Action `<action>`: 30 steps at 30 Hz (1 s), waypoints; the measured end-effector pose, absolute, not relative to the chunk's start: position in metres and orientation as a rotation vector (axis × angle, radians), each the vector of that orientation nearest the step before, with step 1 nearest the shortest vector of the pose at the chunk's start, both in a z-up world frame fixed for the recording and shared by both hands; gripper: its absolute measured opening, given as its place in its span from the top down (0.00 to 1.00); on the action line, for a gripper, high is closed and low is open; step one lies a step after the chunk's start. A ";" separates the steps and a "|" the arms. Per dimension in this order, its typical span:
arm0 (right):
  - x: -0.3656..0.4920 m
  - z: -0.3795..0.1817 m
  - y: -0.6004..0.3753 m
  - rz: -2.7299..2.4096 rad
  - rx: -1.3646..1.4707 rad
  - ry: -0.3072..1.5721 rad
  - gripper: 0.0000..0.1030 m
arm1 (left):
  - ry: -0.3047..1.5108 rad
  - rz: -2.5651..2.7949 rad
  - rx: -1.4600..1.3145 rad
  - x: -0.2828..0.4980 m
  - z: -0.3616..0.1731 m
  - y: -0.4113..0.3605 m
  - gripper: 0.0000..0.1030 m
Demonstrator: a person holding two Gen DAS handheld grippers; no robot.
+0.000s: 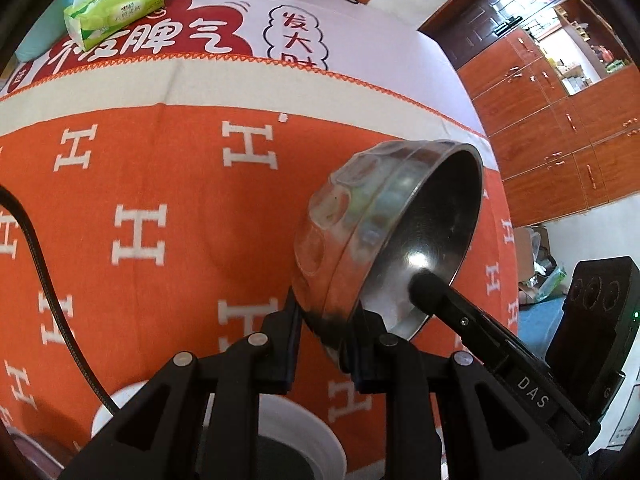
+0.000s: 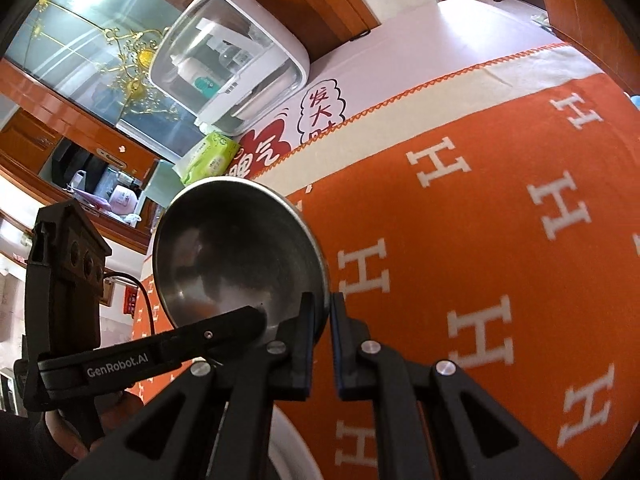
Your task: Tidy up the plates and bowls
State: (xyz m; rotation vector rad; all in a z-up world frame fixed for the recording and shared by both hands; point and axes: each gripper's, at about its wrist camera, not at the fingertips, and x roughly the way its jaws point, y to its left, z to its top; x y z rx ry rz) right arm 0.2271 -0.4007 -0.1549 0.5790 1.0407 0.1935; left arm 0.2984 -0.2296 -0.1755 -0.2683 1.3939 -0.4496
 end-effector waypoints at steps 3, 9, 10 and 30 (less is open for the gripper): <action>0.212 -0.146 -0.398 0.202 0.580 1.021 0.93 | 1.375 -0.463 -0.272 0.283 -0.166 -0.226 0.83; 0.185 -0.127 -0.391 0.238 0.578 0.981 0.93 | 1.351 -0.491 -0.312 0.251 -0.148 -0.209 0.82; 0.181 -0.125 -0.389 0.244 0.576 0.975 0.93 | 1.344 -0.494 -0.318 0.248 -0.146 -0.206 0.82; 0.122 -0.079 -0.314 0.433 0.390 0.944 0.94 | 1.246 -0.452 -0.501 0.148 -0.122 -0.115 0.81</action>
